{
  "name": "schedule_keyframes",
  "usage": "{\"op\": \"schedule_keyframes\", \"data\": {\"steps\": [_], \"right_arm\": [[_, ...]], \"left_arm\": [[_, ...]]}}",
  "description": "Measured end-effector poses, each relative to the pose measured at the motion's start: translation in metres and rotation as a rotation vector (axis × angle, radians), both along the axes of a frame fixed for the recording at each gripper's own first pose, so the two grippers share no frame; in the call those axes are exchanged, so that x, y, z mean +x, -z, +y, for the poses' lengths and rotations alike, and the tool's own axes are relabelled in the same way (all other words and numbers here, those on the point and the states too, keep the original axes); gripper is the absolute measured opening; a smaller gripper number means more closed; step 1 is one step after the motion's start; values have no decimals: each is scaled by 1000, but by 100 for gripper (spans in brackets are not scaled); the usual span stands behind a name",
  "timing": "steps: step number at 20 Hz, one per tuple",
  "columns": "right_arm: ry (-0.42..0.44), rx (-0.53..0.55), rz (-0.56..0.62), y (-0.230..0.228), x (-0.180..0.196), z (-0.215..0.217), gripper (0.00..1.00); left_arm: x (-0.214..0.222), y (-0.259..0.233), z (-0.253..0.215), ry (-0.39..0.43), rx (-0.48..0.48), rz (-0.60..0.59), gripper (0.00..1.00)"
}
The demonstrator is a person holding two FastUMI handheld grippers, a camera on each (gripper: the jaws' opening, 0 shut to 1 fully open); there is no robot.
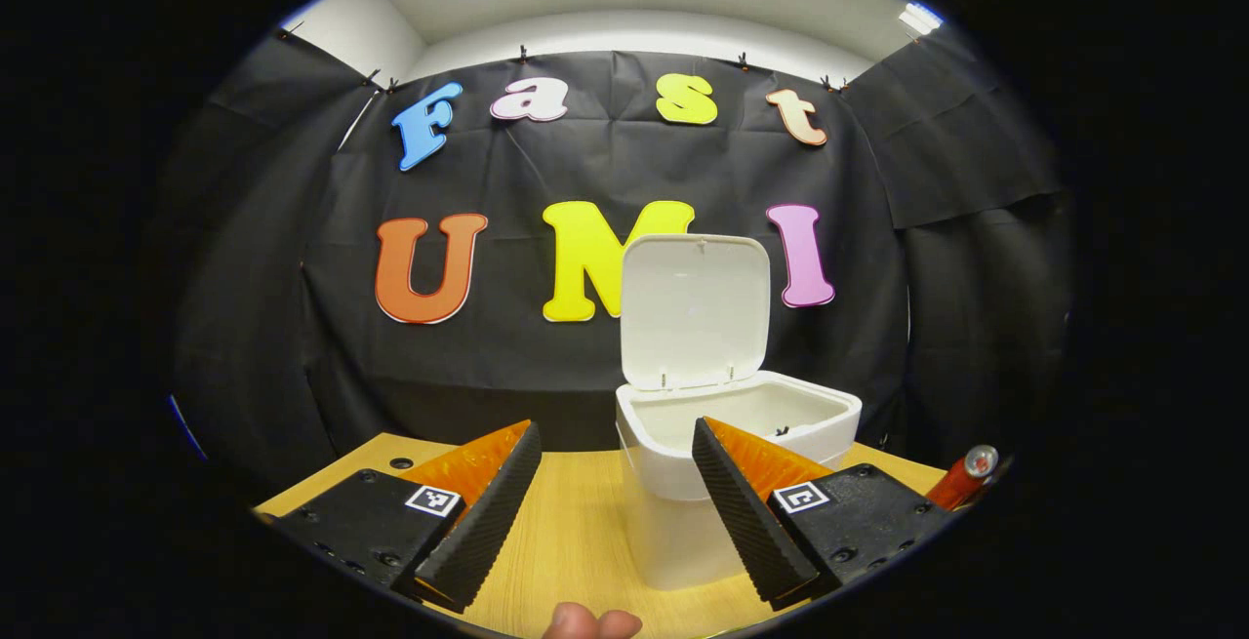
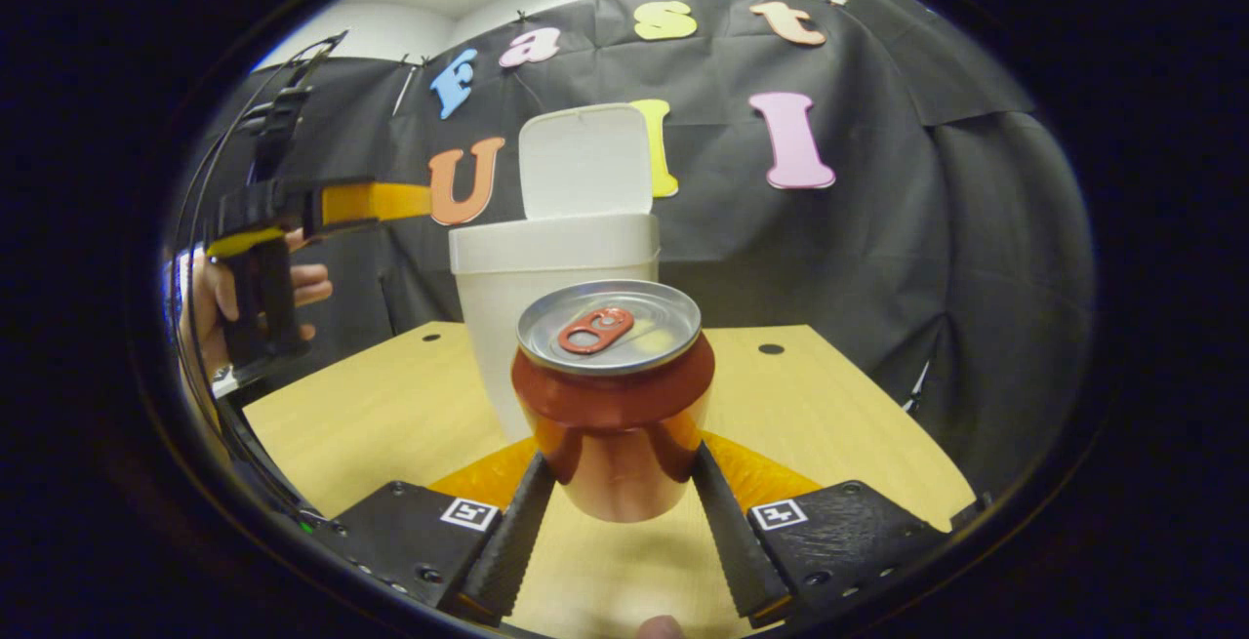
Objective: Press the lid of the desktop garbage bin to open it, pick up the crumpled paper on the desktop and throw it into the bin, then pick up the pop can on the desktop and drop it into the bin, and finally close the garbage bin lid.
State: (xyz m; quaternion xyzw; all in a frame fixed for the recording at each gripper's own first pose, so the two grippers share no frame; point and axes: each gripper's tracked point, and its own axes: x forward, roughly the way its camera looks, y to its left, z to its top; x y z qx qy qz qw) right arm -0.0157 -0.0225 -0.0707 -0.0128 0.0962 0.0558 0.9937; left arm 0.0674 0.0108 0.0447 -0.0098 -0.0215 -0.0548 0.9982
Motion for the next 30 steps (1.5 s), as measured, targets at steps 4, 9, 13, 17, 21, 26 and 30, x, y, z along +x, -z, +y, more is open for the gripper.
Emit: {"op": "schedule_keyframes", "data": {"steps": [4, 9, 13, 17, 21, 26, 30], "right_arm": [[-61, -29, -44, -41, 7, 17, 80], [-155, -38, -79, -103, 25, 45, 80], [-179, -74, -122, -146, 53, 63, 79], [-202, -77, -95, -163, 88, 88, 79], [-164, -80, -103, -179, 134, 94, 79], [-110, -109, -58, -164, 185, 93, 79], [-78, -101, -21, -156, 205, 89, 79]], "left_arm": [[-25, 32, 18, -31, -29, 41, 100], [-57, 73, 41, -94, -7, 80, 100], [-72, 90, 55, -125, -24, 95, 100], [-80, 97, 69, -142, -58, 109, 100], [-88, 96, 87, -180, -40, 102, 100], [-97, 97, 99, -205, -35, 101, 100], [-96, 102, 104, -219, -28, 116, 100]]}}
